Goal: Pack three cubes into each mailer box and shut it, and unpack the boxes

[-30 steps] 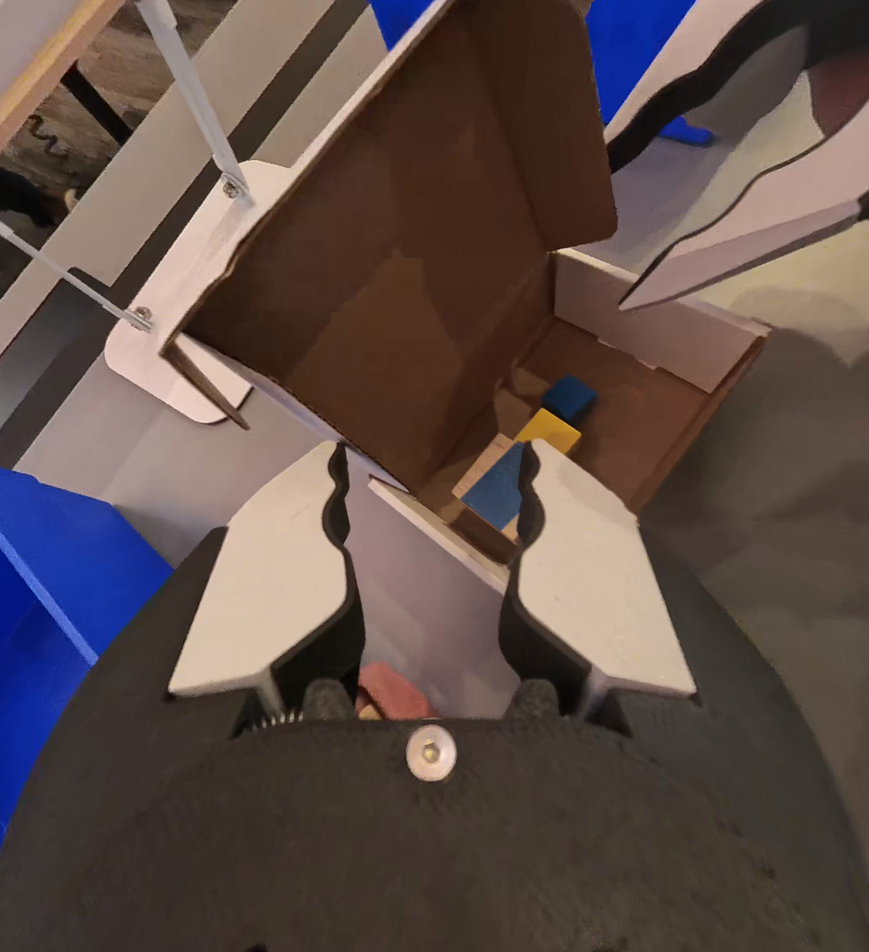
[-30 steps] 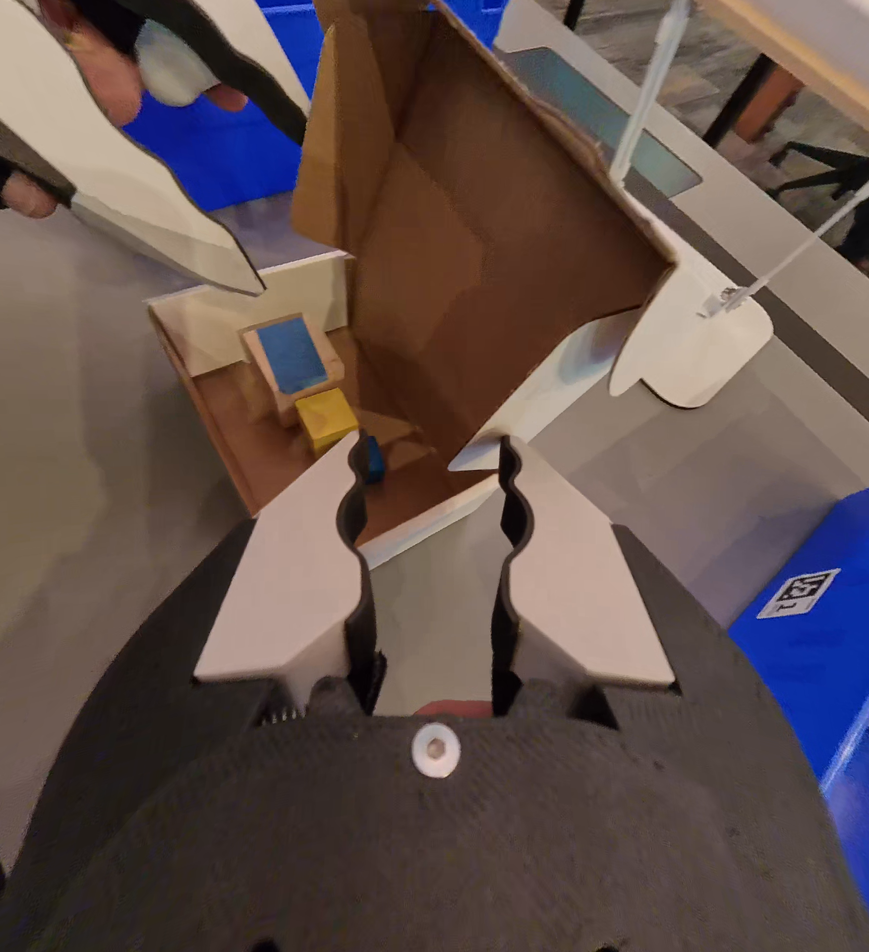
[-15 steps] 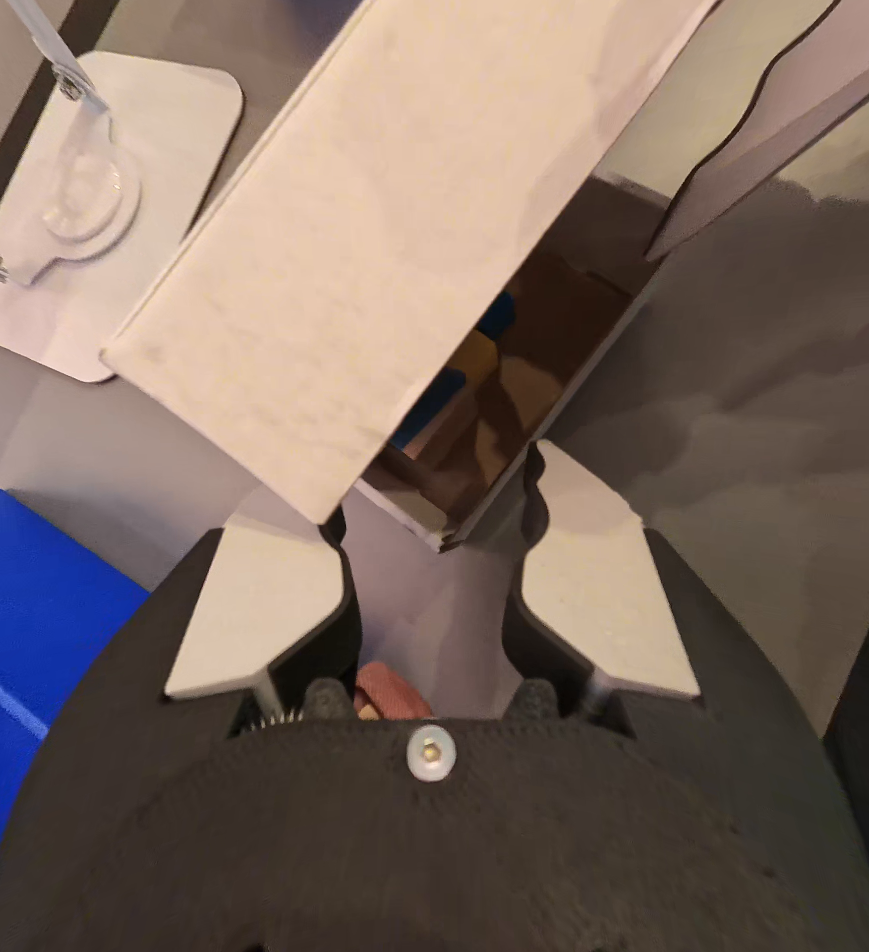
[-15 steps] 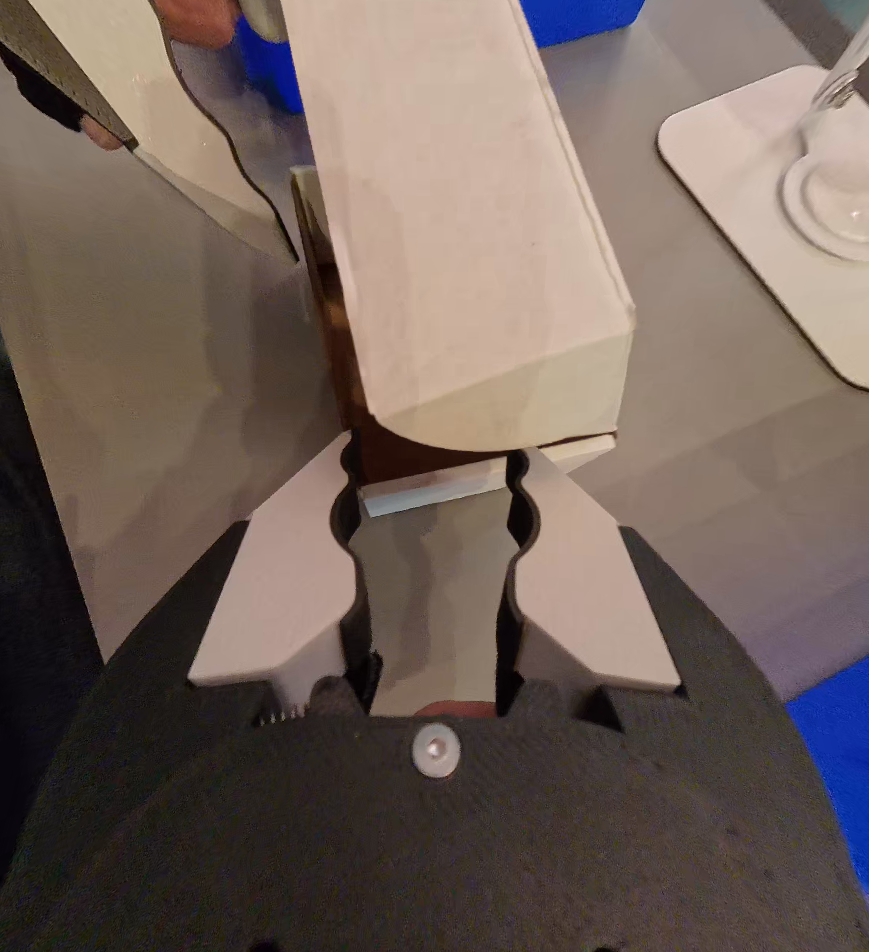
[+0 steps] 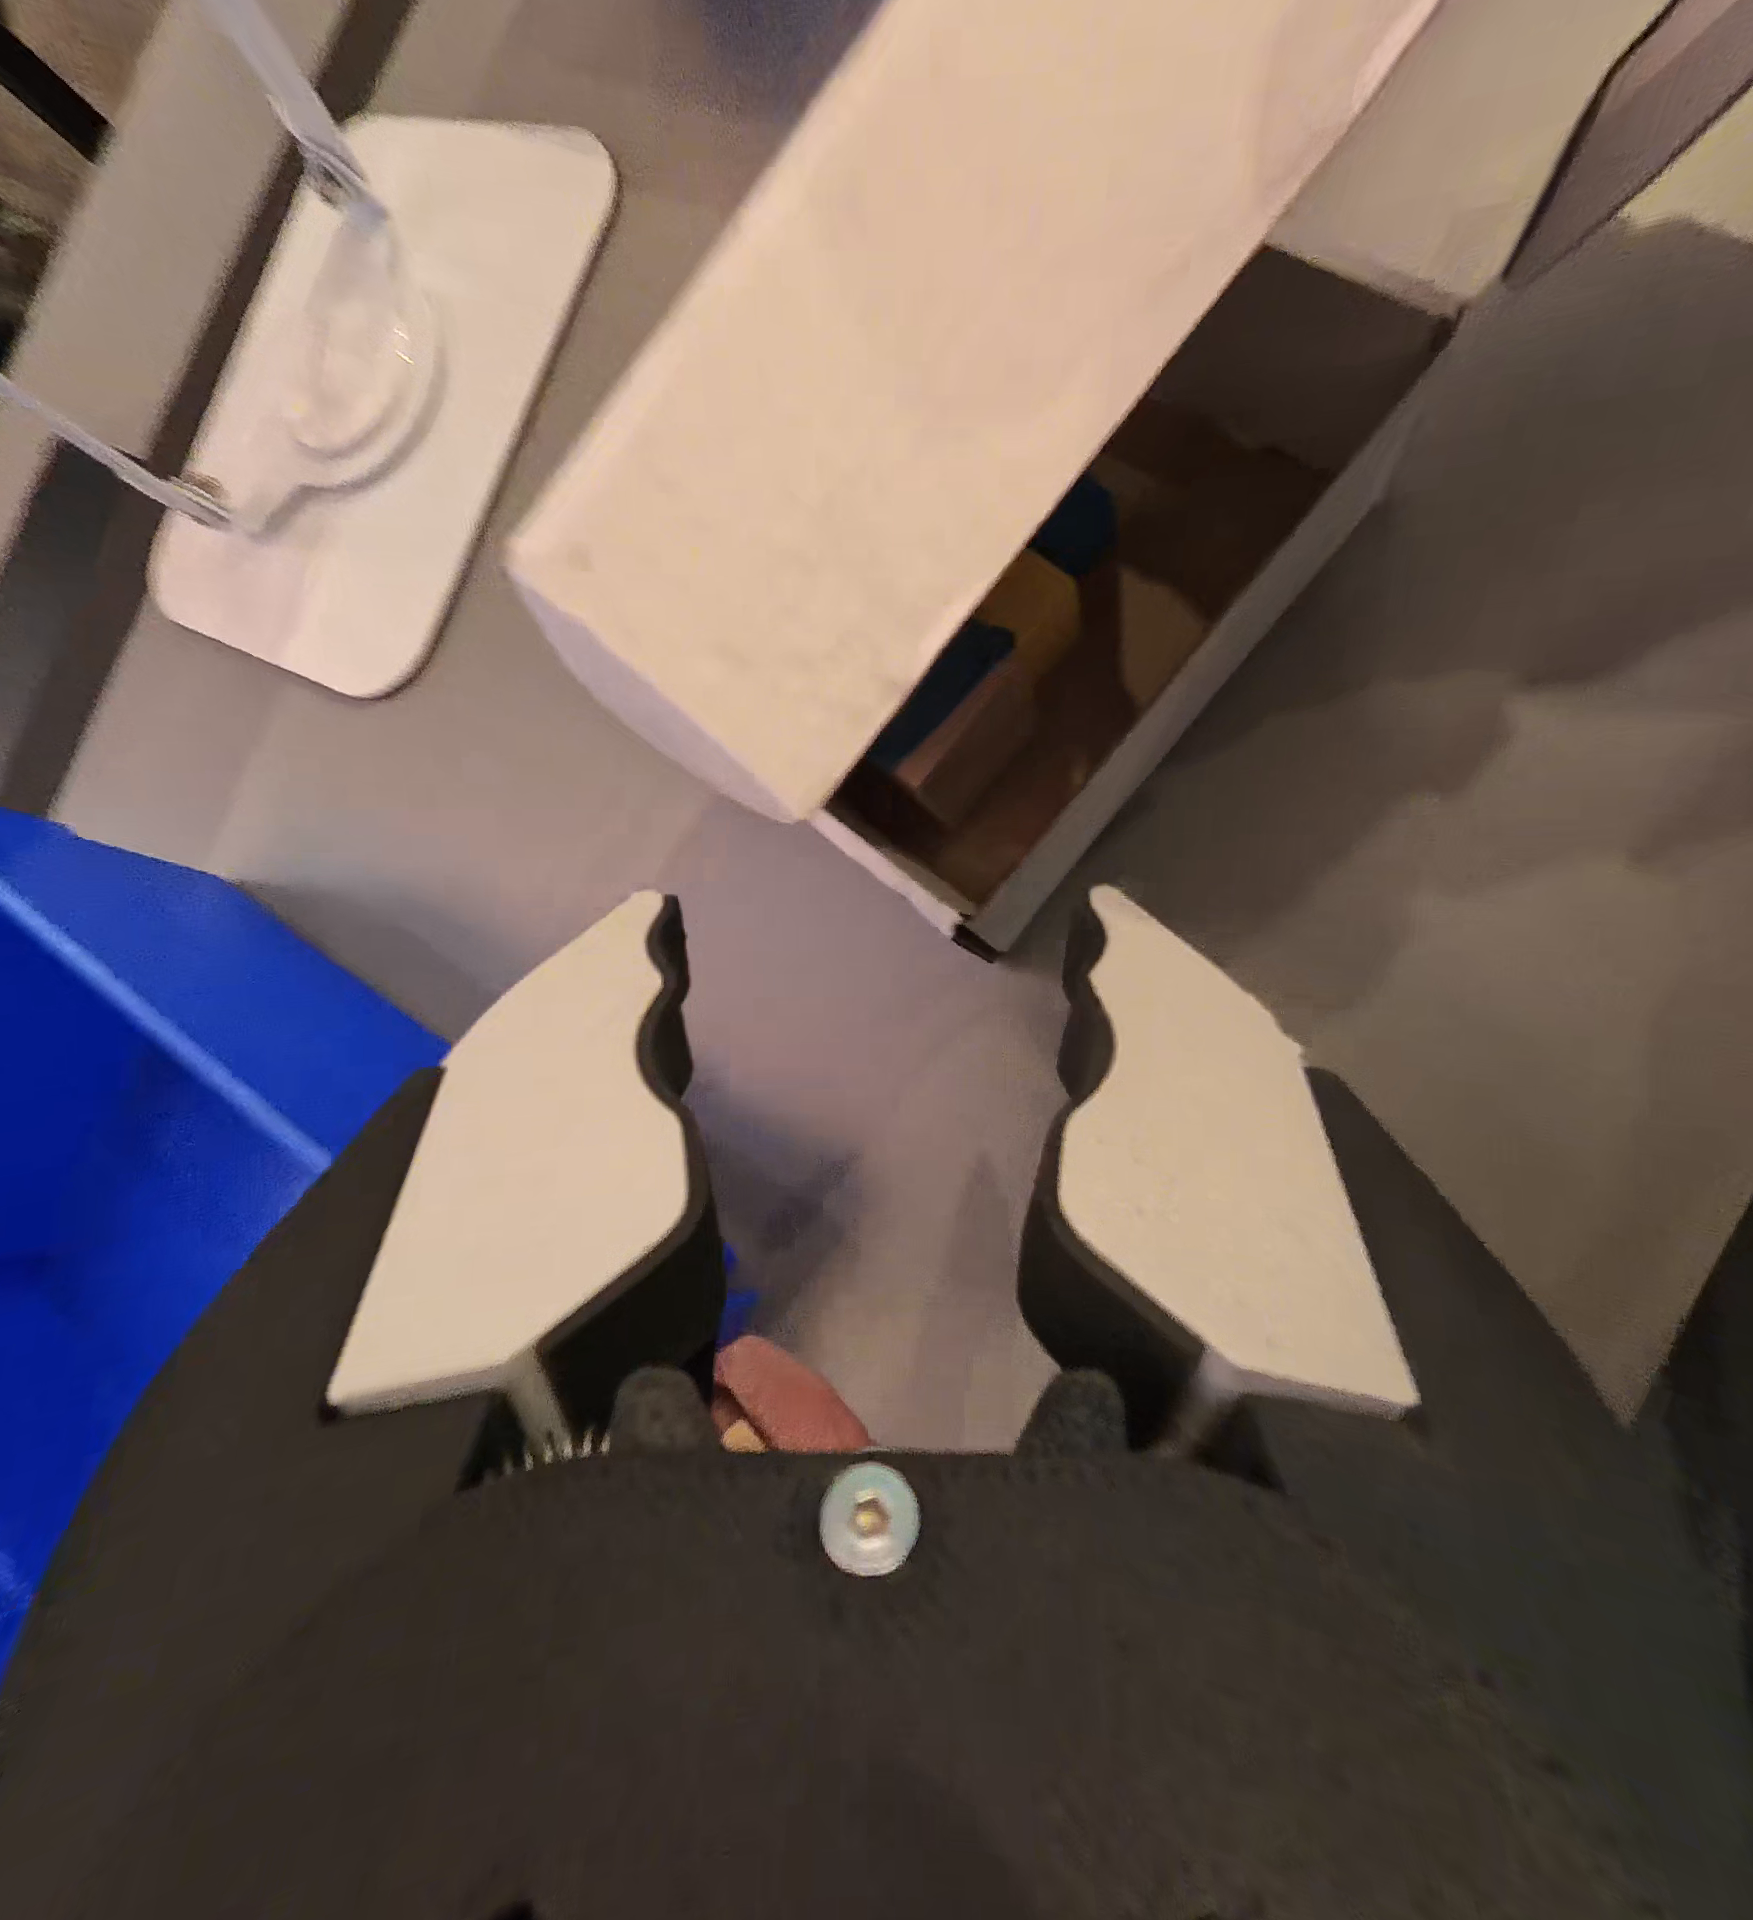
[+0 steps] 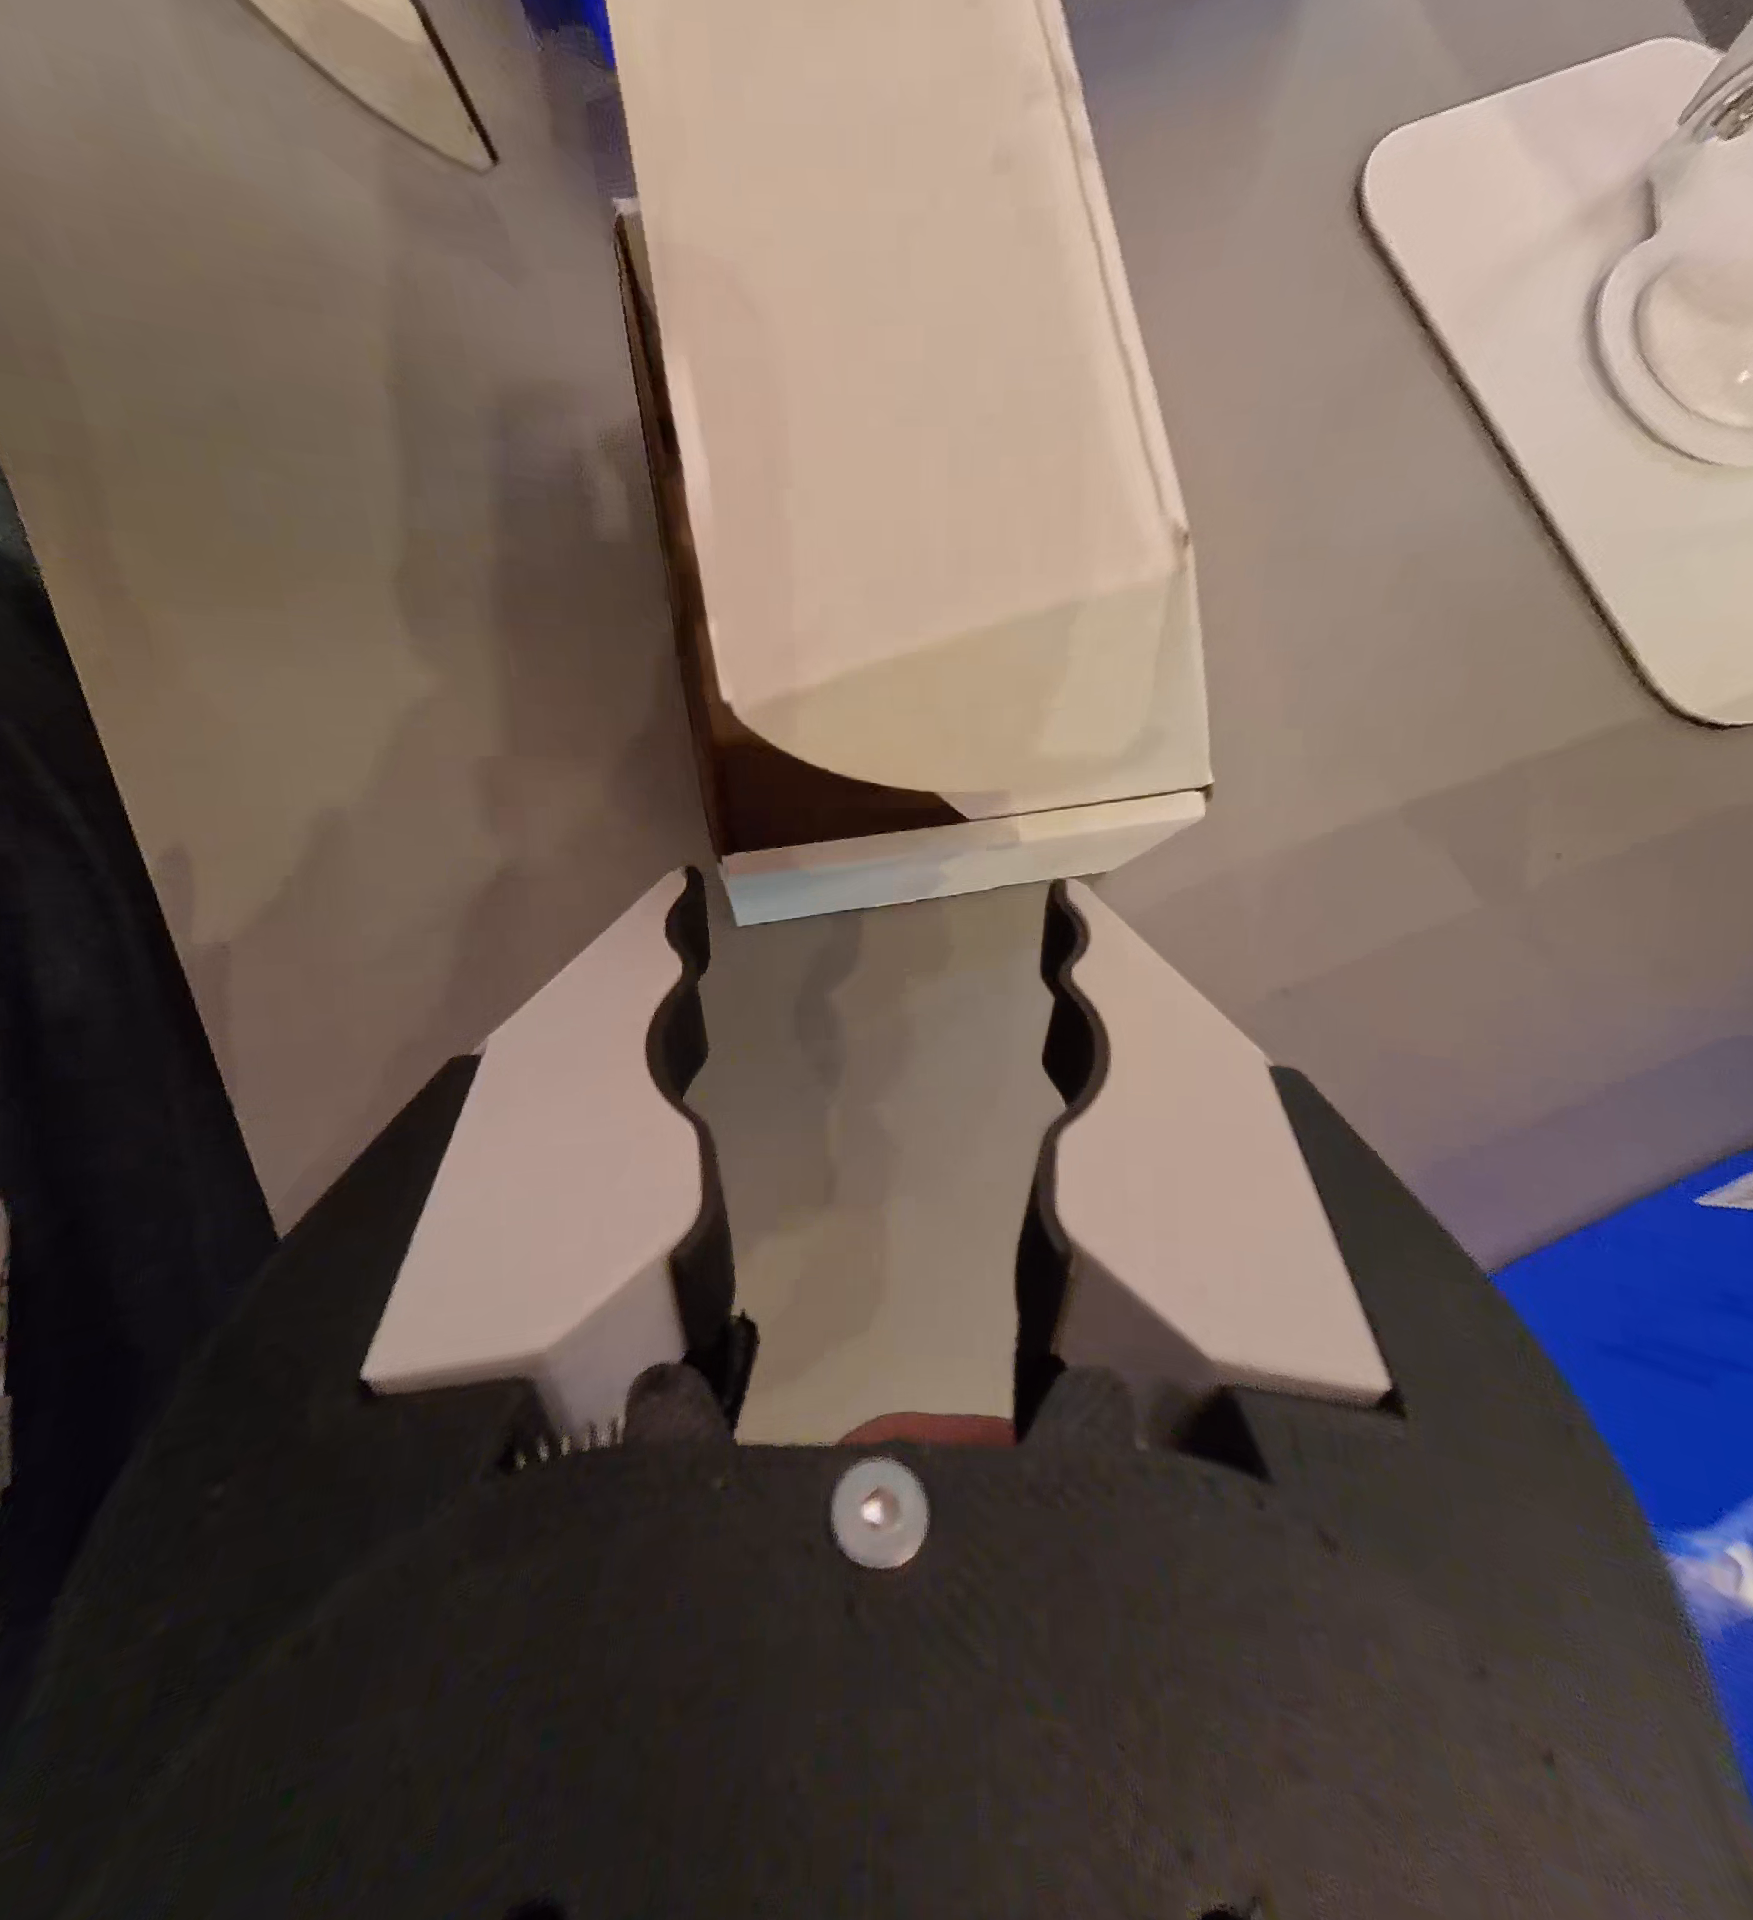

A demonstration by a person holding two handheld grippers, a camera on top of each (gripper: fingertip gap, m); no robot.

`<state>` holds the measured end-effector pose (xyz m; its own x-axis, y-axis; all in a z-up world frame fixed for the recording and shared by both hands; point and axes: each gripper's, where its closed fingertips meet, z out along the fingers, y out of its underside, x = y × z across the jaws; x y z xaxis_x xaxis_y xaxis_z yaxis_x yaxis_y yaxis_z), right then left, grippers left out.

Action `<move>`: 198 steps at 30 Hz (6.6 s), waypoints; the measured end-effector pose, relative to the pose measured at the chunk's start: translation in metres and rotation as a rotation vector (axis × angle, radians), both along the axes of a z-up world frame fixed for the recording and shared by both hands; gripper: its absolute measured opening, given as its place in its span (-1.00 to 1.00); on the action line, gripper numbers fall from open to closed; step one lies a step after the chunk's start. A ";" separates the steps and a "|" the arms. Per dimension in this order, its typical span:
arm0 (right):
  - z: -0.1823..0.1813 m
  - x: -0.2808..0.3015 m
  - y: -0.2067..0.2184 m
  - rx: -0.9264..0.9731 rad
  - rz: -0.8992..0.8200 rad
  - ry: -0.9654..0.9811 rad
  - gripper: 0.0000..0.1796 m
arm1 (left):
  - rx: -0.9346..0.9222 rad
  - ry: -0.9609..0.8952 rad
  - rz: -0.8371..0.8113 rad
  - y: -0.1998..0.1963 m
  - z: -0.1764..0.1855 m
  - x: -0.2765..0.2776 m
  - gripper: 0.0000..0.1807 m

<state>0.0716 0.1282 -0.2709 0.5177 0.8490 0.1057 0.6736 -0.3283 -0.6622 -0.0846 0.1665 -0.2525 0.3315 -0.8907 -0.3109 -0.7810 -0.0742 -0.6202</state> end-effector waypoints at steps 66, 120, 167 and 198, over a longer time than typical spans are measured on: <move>-0.026 -0.021 -0.014 0.269 0.316 -0.361 -0.20 | 0.123 0.350 -0.374 -0.015 -0.043 0.042 -0.29; -0.025 0.007 0.006 0.077 -0.063 -0.050 -0.14 | -0.112 0.105 -0.017 0.003 -0.050 0.028 -0.20; -0.040 0.013 0.006 -0.191 -0.203 0.193 -0.27 | -0.447 -0.183 0.129 -0.030 -0.054 0.039 -0.38; -0.038 0.007 -0.012 -0.435 -0.187 0.320 -0.39 | -0.765 -0.286 0.117 -0.050 -0.050 0.044 -0.50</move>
<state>0.0781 0.1166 -0.3086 0.6118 0.6705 -0.4196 0.3660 -0.7103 -0.6013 -0.0409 0.1166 -0.3029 0.4097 -0.7767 0.4784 -0.5612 -0.6281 -0.5390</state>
